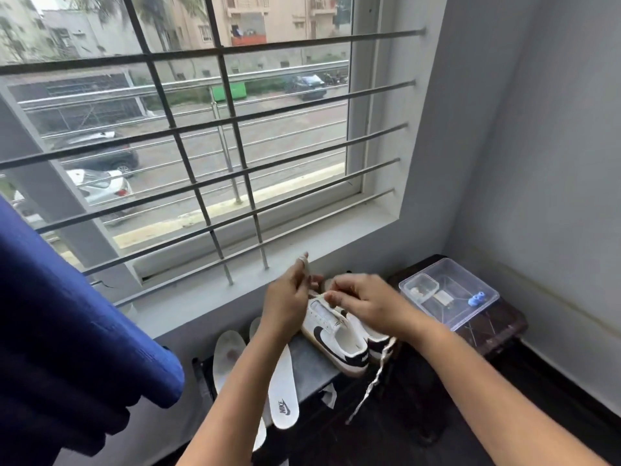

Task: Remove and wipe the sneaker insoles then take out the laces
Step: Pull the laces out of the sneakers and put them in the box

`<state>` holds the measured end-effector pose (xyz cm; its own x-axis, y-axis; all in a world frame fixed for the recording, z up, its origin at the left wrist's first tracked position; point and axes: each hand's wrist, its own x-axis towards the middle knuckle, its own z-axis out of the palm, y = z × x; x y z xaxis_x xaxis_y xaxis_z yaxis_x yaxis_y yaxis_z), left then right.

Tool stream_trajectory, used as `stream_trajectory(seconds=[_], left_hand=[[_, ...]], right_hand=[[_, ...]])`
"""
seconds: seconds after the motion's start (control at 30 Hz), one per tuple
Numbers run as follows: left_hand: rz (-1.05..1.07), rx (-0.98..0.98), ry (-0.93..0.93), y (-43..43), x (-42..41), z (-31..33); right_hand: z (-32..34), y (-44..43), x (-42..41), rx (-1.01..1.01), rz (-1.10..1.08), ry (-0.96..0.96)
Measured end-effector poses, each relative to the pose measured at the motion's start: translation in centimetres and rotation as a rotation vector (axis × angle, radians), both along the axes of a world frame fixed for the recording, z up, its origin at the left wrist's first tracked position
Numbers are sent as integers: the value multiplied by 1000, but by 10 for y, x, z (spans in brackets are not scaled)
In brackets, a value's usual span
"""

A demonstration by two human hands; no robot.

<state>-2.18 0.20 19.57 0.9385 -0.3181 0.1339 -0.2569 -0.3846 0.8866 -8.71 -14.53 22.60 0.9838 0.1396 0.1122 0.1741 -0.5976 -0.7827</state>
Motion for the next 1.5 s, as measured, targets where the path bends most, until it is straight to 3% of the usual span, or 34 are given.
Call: stream_trajectory(seconds=[0.03, 0.07, 0.13, 0.2, 0.27, 0.37, 0.43, 0.53, 0.57, 0.6, 0.63, 0.7, 0.77, 0.87, 0.97, 1.03, 1.13, 1.2, 1.27, 1.4, 1.5], left_hand=[[-69, 52, 19, 1, -5, 0], [-172, -15, 117, 1, -14, 3], [-416, -259, 408, 2, -29, 13], [-554, -474, 543, 4, -37, 26], [-522, -695, 557, 4, -36, 37], [-314, -901, 550, 3, -27, 43], [-163, -741, 414, 5, -19, 32], [-25, -19, -43, 14, -8, 5], [-44, 207, -110, 15, -10, -1], [-97, 300, -96, 15, -15, -3], [-191, 239, -6, 13, -21, -4], [-411, -64, 255, 6, -38, 3], [-516, -286, 384, 0, -45, 11], [-499, -503, 398, -4, -45, 22], [-367, -761, 445, -6, -35, 22], [-260, -597, 303, -6, -24, 9], [-107, 46, -76, -4, -10, -17], [-107, 335, -153, -3, -14, -28], [-230, 251, -30, -9, -24, -30], [-438, -227, 322, -31, -40, -4], [-439, -515, 357, -33, -39, 11]], right_hand=[[10, -6, 2, 0, 7, -17], [19, -12, 4, 0, -7, -49], [28, -21, 10, 3, -77, -110], [21, -24, 16, 128, -138, -111], [3, -17, 18, 261, -188, -91], [-27, -1, 13, 241, -195, -58], [-35, 9, 0, 110, -129, -17], [-19, 11, -15, -76, -19, -14], [-9, 7, -16, -56, -9, -26], [0, 1, -14, -23, -10, -42], [7, -6, -10, -1, -22, -60], [15, -16, -1, 12, -80, -90], [9, -19, 7, 174, -128, -60], [-13, -17, 8, 505, -192, 6], [-33, -14, -4, 421, -148, 90], [-41, -11, -14, 267, -63, 160], [-32, -16, -17, 57, 25, 151], [-14, -24, -11, 40, 14, 78], [0, -36, 0, 110, -45, 10], [-17, -46, 22, 227, -227, -3], [-48, -40, 23, 438, -233, 122]])
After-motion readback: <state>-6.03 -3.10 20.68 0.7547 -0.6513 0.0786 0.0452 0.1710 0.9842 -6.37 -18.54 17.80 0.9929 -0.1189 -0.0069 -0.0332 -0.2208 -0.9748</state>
